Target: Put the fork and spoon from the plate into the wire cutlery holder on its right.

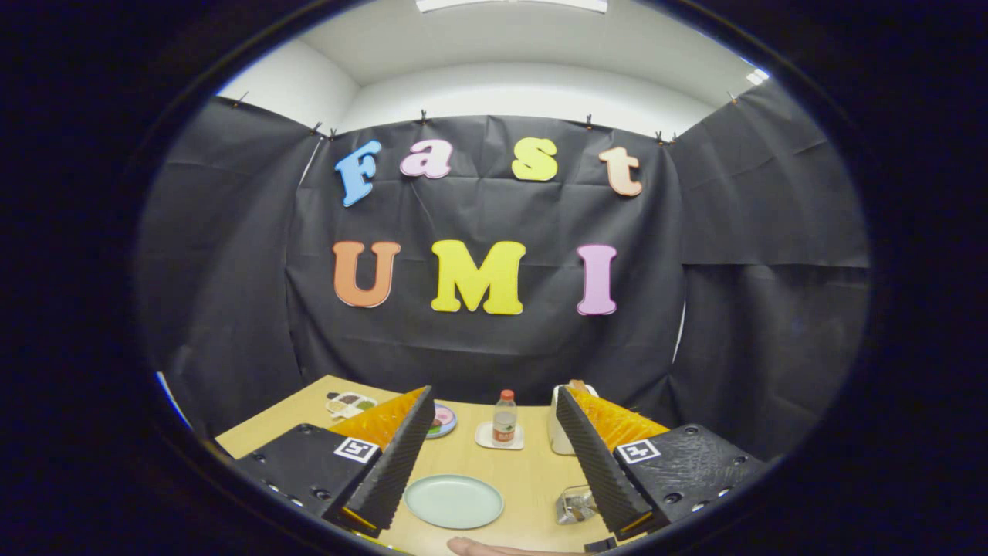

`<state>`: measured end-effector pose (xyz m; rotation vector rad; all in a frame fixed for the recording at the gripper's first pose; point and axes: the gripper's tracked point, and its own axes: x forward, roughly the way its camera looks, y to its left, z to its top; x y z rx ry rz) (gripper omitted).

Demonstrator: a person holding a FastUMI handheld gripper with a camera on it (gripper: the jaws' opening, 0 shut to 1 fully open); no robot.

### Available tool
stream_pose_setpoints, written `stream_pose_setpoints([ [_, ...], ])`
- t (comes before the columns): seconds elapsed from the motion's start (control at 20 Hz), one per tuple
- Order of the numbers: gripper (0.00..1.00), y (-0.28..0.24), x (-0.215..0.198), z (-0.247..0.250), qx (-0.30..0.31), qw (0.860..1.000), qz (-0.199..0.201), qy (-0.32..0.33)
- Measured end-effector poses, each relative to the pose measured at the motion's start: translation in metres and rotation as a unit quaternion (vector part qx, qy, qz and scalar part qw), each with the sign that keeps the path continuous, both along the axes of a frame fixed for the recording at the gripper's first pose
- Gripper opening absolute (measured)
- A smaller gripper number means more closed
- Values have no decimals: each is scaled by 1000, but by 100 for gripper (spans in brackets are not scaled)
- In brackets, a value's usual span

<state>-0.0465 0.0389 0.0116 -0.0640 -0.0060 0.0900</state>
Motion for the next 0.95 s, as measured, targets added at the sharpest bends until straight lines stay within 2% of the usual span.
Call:
stream_pose_setpoints([
  [0.35, 96, 16, 3, -7, -3, 1000, 21, 9],
  [0.95, 96, 16, 17, -17, 2, 1000, 8, 27],
])
